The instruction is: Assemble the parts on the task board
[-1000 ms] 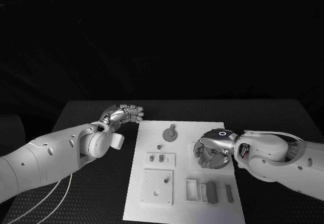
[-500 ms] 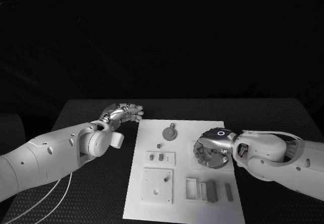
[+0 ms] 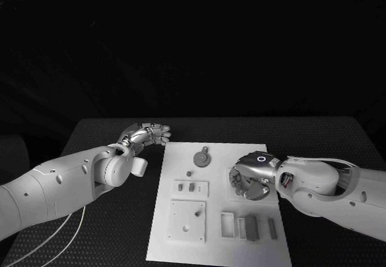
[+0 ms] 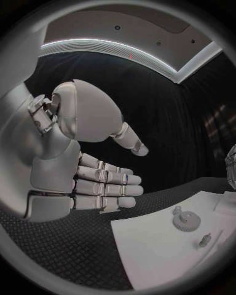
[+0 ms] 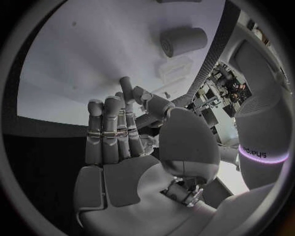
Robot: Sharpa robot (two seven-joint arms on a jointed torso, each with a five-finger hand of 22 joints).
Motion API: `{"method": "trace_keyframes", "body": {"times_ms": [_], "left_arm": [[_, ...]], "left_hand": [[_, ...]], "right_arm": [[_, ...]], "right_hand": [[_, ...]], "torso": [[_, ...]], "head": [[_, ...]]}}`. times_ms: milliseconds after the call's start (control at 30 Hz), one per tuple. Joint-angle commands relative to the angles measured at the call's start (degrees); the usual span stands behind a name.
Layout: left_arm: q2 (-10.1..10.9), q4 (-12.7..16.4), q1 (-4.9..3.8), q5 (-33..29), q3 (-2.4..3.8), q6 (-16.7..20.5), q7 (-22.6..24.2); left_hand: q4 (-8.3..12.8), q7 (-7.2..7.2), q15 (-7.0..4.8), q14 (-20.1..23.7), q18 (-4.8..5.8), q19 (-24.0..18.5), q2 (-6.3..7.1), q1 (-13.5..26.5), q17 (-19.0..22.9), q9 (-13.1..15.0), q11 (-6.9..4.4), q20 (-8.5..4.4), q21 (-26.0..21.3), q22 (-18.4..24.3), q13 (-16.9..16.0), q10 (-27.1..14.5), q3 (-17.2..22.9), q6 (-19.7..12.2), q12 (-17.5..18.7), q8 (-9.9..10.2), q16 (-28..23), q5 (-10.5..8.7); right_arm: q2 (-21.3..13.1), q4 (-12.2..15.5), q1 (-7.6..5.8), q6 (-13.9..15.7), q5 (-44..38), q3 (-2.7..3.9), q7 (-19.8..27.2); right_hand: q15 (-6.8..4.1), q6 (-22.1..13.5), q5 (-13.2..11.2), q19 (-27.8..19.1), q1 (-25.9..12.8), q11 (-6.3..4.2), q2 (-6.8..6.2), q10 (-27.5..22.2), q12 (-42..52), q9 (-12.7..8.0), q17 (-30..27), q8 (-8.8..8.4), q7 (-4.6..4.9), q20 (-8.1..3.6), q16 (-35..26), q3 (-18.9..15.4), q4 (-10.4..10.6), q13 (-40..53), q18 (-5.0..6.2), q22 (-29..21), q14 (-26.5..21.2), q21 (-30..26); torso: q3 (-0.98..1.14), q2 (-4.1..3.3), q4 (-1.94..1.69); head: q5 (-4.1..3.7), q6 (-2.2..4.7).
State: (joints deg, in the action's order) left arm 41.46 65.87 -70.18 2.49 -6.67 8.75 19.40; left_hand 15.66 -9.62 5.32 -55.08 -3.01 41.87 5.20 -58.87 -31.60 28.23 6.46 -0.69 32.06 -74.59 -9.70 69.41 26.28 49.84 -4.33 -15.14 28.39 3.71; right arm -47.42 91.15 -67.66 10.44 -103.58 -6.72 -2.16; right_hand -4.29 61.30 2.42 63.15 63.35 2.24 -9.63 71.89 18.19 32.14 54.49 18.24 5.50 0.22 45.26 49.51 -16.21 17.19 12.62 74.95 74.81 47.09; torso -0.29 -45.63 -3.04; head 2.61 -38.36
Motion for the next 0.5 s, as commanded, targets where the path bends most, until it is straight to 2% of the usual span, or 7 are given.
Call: {"method": "trace_keyframes", "body": {"times_ms": [33,100,333,400,500], "left_arm": [[-0.12,0.07,0.0,-0.33,0.04,-0.85,0.4],[-0.13,0.05,0.01,-0.34,0.04,-0.88,0.39],[-0.15,-0.06,0.03,-0.41,0.04,-0.85,0.35],[-0.22,-0.09,0.03,-0.41,0.04,-0.88,0.34],[-0.24,-0.14,0.04,-0.41,0.04,-0.88,0.34]], "left_hand": [[-0.39,-0.36,0.02,0.2,-0.55,-0.07,-0.02,0.64,-0.08,-0.06,0.26,0.28,-0.38,-0.09,0.08,-0.08,-0.03,-0.18,0.31,-0.23,-0.23,0.03],[-0.4,-0.36,0.02,0.2,-0.55,-0.07,-0.04,0.66,-0.1,-0.07,0.27,0.28,-0.39,-0.1,0.08,-0.08,-0.03,-0.19,0.31,-0.23,-0.24,0.03],[-0.44,-0.37,0.01,0.17,-0.56,-0.06,-0.08,0.69,-0.15,-0.08,0.26,0.28,-0.4,-0.12,0.08,-0.07,-0.03,-0.21,0.3,-0.23,-0.25,0.04],[-0.44,-0.37,0.01,0.16,-0.56,-0.06,-0.08,0.7,-0.16,-0.09,0.26,0.27,-0.41,-0.12,0.09,-0.08,-0.03,-0.22,0.3,-0.23,-0.26,0.04],[-0.45,-0.37,0.01,0.15,-0.56,-0.05,-0.11,0.7,-0.18,-0.09,0.26,0.27,-0.41,-0.13,0.09,-0.07,-0.01,-0.22,0.3,-0.24,-0.27,0.05]], "right_arm": [[-0.02,0.39,0.08,0.86,-0.97,-0.01,-0.24],[-0.17,0.57,0.08,1.18,-0.66,-0.01,-0.17],[-0.93,1.61,0.06,1.81,1.12,0.1,0.19],[-1.32,2.1,0.04,1.69,1.24,0.35,0.19],[-1.92,2.85,-0.18,1.22,2.37,1.0,0.94]], "right_hand": [[-0.42,0.37,0.35,0.54,-0.03,-0.78,1.93,1.29,0.36,0.28,0.11,0.29,-0.07,-0.01,0.35,-0.28,-0.13,1.23,2.38,1.05,0.12,0.56],[-0.43,0.29,0.35,0.4,-0.11,-0.78,2.76,1.16,0.5,0.42,0.16,0.34,-0.09,-0.13,0.4,-1.09,-0.37,1.4,2.38,1.05,0.06,0.7],[-0.49,0.38,0.35,0.2,0.2,-0.85,2.81,1.2,0.69,0.59,0.27,0.47,-0.16,-0.21,0.53,-1.5,-0.47,1.57,2.38,1.09,0.02,0.86],[-0.51,0.41,0.35,0.18,0.26,-0.87,2.74,1.23,0.74,0.62,0.31,0.5,-0.18,-0.22,0.57,-1.55,-0.45,1.6,2.38,1.1,0.02,0.9],[-0.53,0.46,0.35,0.12,0.36,-0.9,2.56,1.26,0.81,0.68,0.36,0.54,-0.2,-0.22,0.63,-1.57,-0.43,1.66,2.38,1.1,0.01,0.97]], "torso": [[0.0,-0.01,0.0],[0.0,-0.01,0.0],[0.03,0.01,0.02],[0.03,0.01,0.04],[0.03,0.0,-0.01]], "head": [[0.03,0.02],[0.03,0.02],[0.05,0.05],[-0.41,0.17],[-0.36,0.23]]}}
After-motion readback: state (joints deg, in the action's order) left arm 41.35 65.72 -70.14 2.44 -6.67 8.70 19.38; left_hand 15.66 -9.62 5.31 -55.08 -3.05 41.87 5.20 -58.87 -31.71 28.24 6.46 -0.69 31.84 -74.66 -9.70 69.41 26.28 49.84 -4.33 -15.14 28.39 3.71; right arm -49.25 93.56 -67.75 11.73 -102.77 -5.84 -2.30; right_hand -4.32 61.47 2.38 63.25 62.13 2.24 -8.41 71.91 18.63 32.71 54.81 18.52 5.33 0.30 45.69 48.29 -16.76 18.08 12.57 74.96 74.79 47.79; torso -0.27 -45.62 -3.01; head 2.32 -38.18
